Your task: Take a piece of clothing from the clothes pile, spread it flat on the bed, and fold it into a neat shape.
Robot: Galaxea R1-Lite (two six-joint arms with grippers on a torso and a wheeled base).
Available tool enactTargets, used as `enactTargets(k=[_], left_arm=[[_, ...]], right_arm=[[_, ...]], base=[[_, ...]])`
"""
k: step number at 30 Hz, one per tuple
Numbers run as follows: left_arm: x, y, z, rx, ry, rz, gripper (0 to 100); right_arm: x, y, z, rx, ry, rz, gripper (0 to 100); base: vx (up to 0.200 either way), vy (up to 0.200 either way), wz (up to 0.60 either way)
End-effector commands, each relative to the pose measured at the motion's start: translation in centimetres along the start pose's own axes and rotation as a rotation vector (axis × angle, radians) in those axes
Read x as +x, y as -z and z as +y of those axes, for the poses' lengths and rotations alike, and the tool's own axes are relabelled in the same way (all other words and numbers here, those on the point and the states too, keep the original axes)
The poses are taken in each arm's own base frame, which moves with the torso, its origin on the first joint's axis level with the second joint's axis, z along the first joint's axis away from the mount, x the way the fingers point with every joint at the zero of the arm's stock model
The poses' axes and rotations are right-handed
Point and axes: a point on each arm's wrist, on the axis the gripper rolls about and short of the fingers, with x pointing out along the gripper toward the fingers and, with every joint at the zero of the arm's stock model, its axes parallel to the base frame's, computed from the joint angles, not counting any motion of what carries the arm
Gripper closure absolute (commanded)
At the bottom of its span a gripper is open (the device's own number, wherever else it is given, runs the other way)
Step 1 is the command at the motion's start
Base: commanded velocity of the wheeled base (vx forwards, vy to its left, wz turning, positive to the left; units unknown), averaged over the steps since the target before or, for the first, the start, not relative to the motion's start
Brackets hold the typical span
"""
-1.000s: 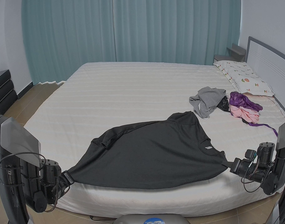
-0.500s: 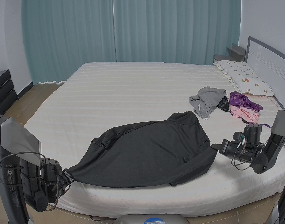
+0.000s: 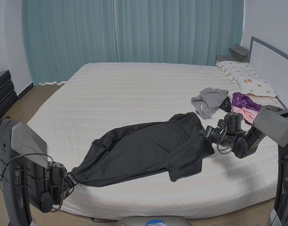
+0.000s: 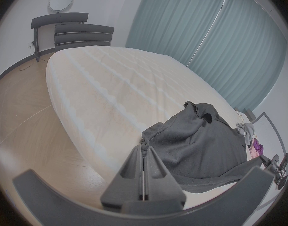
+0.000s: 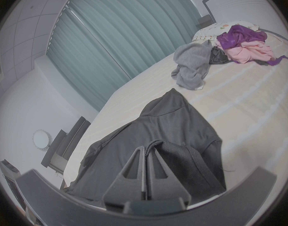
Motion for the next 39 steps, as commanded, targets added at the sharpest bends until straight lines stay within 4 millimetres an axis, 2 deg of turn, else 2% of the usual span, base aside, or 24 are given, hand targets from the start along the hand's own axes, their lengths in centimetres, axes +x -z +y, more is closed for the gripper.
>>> enactTargets(k=[1,2,7,8,9,11,14,15,16,17,18,19,20,22,27,34,39], left_arm=[[0.7,0.8,0.4,-0.003,-0.024,0.024,100],[0.8,0.9,0.5,-0.003,-0.026,0.026,100],[0.9,1.1,0.6,0.000,-0.032,0.036,100],[0.8,1.1,0.6,-0.001,-0.032,0.035,100],[0.8,1.1,0.6,-0.001,-0.032,0.035,100],[0.8,1.1,0.6,-0.003,-0.032,0.035,100],[0.8,1.1,0.6,-0.006,-0.033,0.037,100],[0.8,1.0,0.6,-0.006,-0.031,0.036,100],[0.8,1.0,0.6,-0.006,-0.031,0.036,100],[0.7,1.0,0.6,-0.006,-0.031,0.038,100],[0.7,1.1,0.7,-0.004,-0.033,0.040,100],[0.7,1.1,0.7,-0.004,-0.033,0.040,100],[0.6,1.2,0.7,-0.002,-0.034,0.043,100],[0.6,1.3,0.7,0.000,-0.034,0.048,100],[0.7,1.3,0.8,0.001,-0.038,0.051,100],[0.9,1.6,0.9,0.006,-0.045,0.062,100],[0.9,1.6,0.9,0.008,-0.046,0.063,100]], right_arm=[[3.4,2.3,-1.1,0.002,0.022,0.045,100],[3.6,2.4,-1.2,0.004,0.027,0.053,0],[3.3,2.4,-1.7,0.017,0.042,0.067,0],[2.2,1.7,-1.5,0.032,0.047,0.059,0],[2.2,1.7,-1.5,0.032,0.047,0.059,0],[-0.2,0.1,-0.9,0.076,0.037,0.037,0],[-2.1,-0.7,-0.5,0.102,0.040,0.026,0],[-3.3,-0.2,-0.2,0.115,0.047,0.047,0],[-3.3,-0.2,-0.2,0.115,0.047,0.047,0],[-4.4,0.6,0.1,0.119,0.049,0.081,0],[-6.0,2.3,0.7,0.125,0.052,0.147,0],[-6.0,2.3,0.7,0.125,0.052,0.147,0],[-7.1,3.8,1.2,0.127,0.052,0.204,0],[-8.0,6.3,1.2,0.123,0.073,0.282,0],[-7.9,8.5,0.9,0.124,0.094,0.336,0],[-7.0,9.6,0.3,0.111,0.128,0.363,0],[-5.8,10.1,0.6,0.087,0.145,0.348,0]], base=[[0.000,0.000,0.00],[0.000,0.000,0.00],[0.000,0.000,0.00],[0.000,0.000,0.00],[0.000,0.000,0.00],[0.000,0.000,0.00],[0.000,0.000,0.00],[0.000,0.000,0.00],[0.000,0.000,0.00],[0.000,0.000,0.00],[0.000,0.000,0.00],[0.000,0.000,0.00],[0.000,0.000,0.00],[0.000,0.000,0.00],[0.000,0.000,0.00],[0.000,0.000,0.00],[0.000,0.000,0.00]])
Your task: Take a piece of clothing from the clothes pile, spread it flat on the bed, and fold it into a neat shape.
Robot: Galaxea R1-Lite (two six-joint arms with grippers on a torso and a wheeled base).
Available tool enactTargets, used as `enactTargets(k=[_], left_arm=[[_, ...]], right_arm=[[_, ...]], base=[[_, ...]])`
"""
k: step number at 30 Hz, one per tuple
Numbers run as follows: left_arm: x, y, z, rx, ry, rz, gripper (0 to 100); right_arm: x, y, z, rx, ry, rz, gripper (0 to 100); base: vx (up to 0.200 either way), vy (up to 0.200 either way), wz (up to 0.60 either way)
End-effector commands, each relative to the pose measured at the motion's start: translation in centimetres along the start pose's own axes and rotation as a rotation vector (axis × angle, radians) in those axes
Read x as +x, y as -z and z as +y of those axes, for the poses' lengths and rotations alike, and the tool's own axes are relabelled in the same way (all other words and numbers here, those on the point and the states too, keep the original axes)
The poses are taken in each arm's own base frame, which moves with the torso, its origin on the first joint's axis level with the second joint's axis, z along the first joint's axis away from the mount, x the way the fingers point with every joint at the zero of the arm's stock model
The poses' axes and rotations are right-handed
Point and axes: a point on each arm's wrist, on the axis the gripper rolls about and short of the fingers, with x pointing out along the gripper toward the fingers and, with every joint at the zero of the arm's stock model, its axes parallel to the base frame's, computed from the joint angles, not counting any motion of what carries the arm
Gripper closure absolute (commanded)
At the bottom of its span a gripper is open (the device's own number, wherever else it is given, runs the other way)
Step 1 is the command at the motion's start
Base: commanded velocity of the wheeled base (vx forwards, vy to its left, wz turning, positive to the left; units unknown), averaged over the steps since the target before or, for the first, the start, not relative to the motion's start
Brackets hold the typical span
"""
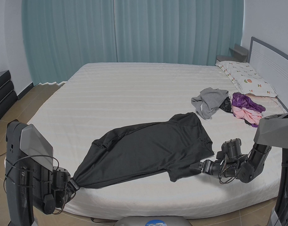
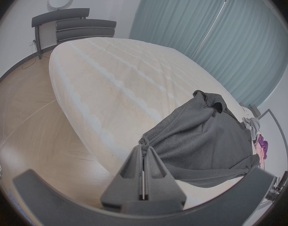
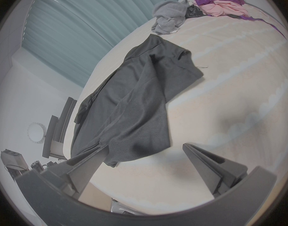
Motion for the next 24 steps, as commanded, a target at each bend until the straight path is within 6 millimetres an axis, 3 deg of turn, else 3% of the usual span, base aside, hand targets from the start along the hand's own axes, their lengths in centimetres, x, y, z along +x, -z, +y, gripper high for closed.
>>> enactTargets(k=[1,10,11,18,24], left_arm=[[0.1,0.0,0.0,-0.001,0.004,-0.004,100],[0.2,0.1,0.0,0.001,0.003,0.000,100],[0.2,0.1,0.0,0.001,0.003,0.000,100],[0.1,0.3,-0.1,0.007,0.006,0.006,100],[-0.5,0.9,-0.2,0.033,0.014,0.030,100]], right_arm=[[1.0,0.4,0.0,-0.008,0.004,0.012,0],[2.5,-0.2,0.3,-0.017,0.018,-0.012,0],[2.5,-0.2,0.3,-0.017,0.018,-0.012,100],[1.4,0.1,-0.1,-0.005,0.036,0.000,100],[-1.7,-0.2,-0.4,0.025,0.035,-0.024,100]], base=[[0.000,0.000,0.00],[0.000,0.000,0.00],[0.000,0.000,0.00],[0.000,0.000,0.00],[0.000,0.000,0.00]])
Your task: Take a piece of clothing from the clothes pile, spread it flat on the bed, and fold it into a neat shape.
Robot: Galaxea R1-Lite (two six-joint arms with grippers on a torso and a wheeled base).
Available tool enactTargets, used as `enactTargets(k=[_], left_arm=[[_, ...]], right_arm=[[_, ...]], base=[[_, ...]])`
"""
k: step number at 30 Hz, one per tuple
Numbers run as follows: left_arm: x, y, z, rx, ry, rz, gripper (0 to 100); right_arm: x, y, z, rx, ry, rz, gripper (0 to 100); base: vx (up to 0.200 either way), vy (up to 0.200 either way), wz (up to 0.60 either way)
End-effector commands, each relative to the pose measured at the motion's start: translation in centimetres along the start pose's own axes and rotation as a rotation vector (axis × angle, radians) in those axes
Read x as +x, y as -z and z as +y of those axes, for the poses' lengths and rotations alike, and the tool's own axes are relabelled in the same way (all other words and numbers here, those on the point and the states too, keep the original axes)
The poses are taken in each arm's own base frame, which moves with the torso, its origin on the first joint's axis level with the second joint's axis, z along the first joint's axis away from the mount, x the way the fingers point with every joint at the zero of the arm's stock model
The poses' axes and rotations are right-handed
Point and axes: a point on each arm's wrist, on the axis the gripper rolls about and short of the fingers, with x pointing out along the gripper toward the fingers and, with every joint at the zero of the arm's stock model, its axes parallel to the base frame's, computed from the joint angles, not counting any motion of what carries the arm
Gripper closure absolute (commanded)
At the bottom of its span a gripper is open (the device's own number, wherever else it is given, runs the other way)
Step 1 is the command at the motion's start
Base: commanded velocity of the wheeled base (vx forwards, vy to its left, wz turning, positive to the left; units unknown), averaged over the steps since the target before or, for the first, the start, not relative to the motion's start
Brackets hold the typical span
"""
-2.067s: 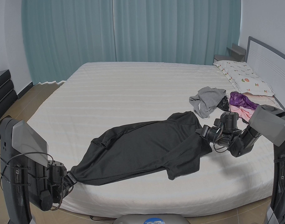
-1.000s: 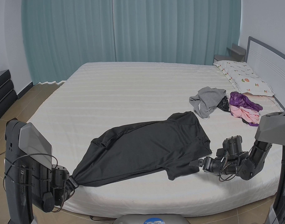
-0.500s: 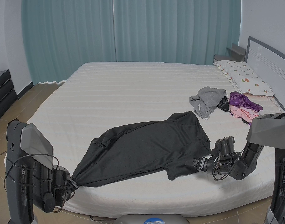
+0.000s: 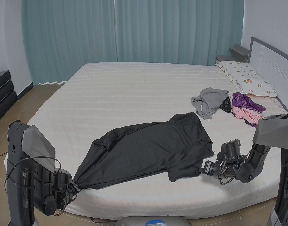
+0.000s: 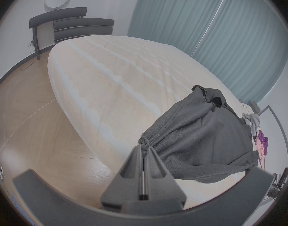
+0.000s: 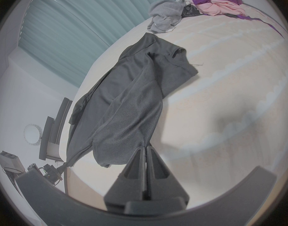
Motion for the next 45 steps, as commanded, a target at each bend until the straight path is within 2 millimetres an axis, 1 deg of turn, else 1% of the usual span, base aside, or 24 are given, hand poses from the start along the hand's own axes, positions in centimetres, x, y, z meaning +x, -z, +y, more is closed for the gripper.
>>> enactTargets(k=[1,2,3,4,8,10,15,16,18,22,24,26,27,30,35,39,45], left_arm=[[-0.5,0.3,-0.2,0.016,0.013,0.008,100],[-0.6,0.4,-0.2,0.020,0.013,0.014,100],[-0.7,0.4,-0.1,0.020,0.013,0.014,100],[-0.8,0.5,-0.1,0.027,0.010,0.019,100],[-1.4,0.6,-0.1,0.036,0.017,0.024,100],[-1.5,0.6,-0.3,0.038,0.025,0.023,100],[-1.6,0.6,-0.3,0.039,0.026,0.024,100],[-1.8,0.6,-0.2,0.043,0.022,0.028,100],[-2.0,0.7,-0.2,0.053,0.027,0.032,100],[-2.3,1.0,-0.4,0.076,0.035,0.045,100],[-2.4,1.1,-0.4,0.083,0.033,0.050,100],[-2.4,1.3,-0.3,0.092,0.028,0.059,100],[-2.4,1.3,-0.3,0.092,0.028,0.059,100],[-2.8,1.8,-0.1,0.142,-0.007,0.103,100],[-3.9,2.1,-0.2,0.189,-0.027,0.150,100],[-4.0,2.3,0.1,0.211,-0.057,0.171,100],[-4.2,2.7,0.5,0.249,-0.095,0.210,100]], right_arm=[[-2.9,-0.4,-0.3,0.027,-0.004,-0.028,100],[-3.7,-0.2,-0.4,0.032,-0.004,-0.027,100],[-3.8,-0.2,-0.4,0.033,-0.005,-0.025,100],[-5.3,0.4,-0.8,0.048,-0.008,-0.011,100],[-8.7,1.2,-2.0,0.087,-0.032,0.008,100],[-9.3,1.3,-2.4,0.099,-0.057,0.024,100],[-9.0,2.0,-2.1,0.082,-0.060,0.053,100],[-9.4,2.5,-2.0,0.076,-0.055,0.066,100],[-10.5,3.0,-2.3,0.067,-0.048,0.060,100],[-12.9,2.5,-3.3,0.044,-0.032,-0.009,100],[-13.7,2.7,-3.9,0.044,-0.013,-0.017,100],[-13.9,3.4,-4.4,0.039,0.014,0.027,100],[-13.9,3.4,-4.4,0.039,0.014,0.027,100],[-14.0,4.5,-5.1,-0.021,0.048,0.091,100],[-14.2,5.0,-5.4,-0.061,0.074,0.109,100],[-14.4,5.2,-5.5,-0.065,0.101,0.128,100],[-14.5,6.0,-6.0,-0.112,0.143,0.203,100]], base=[[0.000,0.000,0.00],[0.000,0.000,0.00],[0.000,0.000,0.00],[0.000,0.000,0.00],[0.000,0.000,0.00],[0.000,0.000,0.00],[0.000,0.000,0.00],[0.000,0.000,0.00],[0.000,0.000,0.00],[0.000,0.000,0.00],[0.000,0.000,0.00],[0.000,0.000,0.00],[0.000,0.000,0.00],[0.000,0.000,0.00],[0.000,0.000,0.00],[0.000,0.000,0.00],[0.000,0.000,0.00]])
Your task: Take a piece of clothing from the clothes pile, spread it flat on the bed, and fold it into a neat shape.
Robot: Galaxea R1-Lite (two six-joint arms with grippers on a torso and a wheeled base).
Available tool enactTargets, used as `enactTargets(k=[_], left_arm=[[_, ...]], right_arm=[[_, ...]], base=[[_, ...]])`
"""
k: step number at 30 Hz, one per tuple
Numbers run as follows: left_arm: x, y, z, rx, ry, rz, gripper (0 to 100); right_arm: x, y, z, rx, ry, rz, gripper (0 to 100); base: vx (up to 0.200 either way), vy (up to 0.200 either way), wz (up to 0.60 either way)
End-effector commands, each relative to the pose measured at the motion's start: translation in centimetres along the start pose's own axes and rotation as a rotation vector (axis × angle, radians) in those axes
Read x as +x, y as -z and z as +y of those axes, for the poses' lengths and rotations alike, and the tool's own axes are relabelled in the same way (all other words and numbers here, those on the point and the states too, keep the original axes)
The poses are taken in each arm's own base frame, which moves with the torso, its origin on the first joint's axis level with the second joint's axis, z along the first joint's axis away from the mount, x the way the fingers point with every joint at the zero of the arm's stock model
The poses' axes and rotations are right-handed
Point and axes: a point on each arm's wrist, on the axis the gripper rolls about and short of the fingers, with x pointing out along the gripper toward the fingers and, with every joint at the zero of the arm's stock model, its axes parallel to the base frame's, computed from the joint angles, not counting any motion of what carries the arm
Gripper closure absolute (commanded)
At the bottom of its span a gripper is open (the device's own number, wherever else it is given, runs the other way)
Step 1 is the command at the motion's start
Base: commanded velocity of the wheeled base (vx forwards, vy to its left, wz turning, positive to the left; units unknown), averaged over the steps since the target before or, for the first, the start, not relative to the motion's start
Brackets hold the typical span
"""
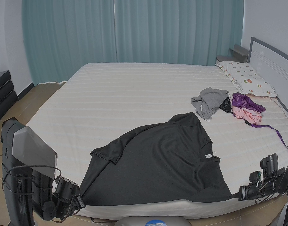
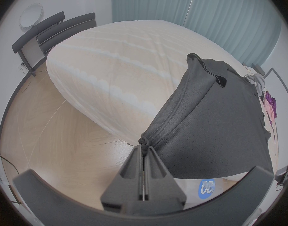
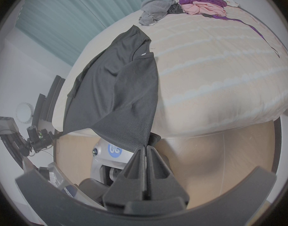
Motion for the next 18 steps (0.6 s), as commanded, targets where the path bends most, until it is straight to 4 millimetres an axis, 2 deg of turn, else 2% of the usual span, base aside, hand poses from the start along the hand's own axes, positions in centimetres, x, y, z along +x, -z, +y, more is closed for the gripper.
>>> enactTargets(k=[1,7,15,16,17,18], left_arm=[[-0.4,0.3,0.2,0.015,-0.006,0.012,100],[0.0,0.7,0.0,0.022,0.000,0.018,100],[0.2,0.5,-0.3,0.001,0.032,-0.006,100],[0.3,0.5,-0.3,-0.003,0.036,-0.010,100],[0.3,0.5,-0.4,-0.003,0.037,-0.012,0],[0.4,0.5,-0.4,-0.004,0.039,-0.014,0]], right_arm=[[0.3,0.2,-0.4,-0.017,0.042,0.030,100],[1.9,0.6,-1.1,-0.001,0.064,0.109,100],[3.3,0.3,-1.2,-0.023,0.048,0.074,100],[3.6,0.3,-1.3,-0.021,0.045,0.069,0],[3.7,0.2,-1.3,-0.024,0.043,0.061,0],[3.9,0.1,-1.3,-0.024,0.040,0.052,0]], base=[[0.000,0.000,0.00],[0.000,0.000,0.00],[0.000,0.000,0.00],[0.000,0.000,0.00],[0.000,0.000,0.00],[0.000,0.000,0.00]])
